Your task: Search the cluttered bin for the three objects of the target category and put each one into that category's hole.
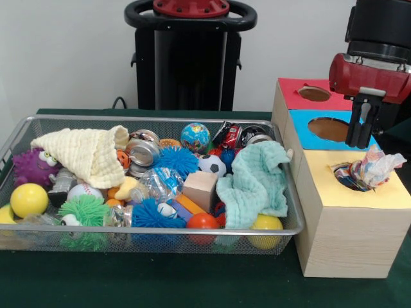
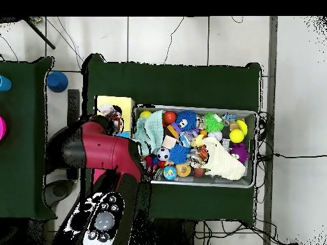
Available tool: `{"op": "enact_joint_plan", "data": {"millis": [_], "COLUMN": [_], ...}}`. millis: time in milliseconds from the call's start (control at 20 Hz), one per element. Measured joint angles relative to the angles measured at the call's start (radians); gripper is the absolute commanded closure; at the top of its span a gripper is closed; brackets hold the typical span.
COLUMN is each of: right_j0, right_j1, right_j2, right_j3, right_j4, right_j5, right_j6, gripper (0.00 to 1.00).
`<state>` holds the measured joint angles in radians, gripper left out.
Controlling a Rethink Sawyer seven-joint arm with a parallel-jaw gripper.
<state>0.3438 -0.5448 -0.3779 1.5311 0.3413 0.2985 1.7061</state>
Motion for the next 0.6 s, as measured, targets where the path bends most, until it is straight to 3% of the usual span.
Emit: {"op": "enact_joint_plan", "data": {"millis": [600], "right_j0": [-0.004], "right_j1": [-0.011], "right_j2": [0.001], "right_j3": [0.0], "right_j4": [0.0], "right_j5": [0.0], "right_j6": [0.0], "gripper": [1.0]}}
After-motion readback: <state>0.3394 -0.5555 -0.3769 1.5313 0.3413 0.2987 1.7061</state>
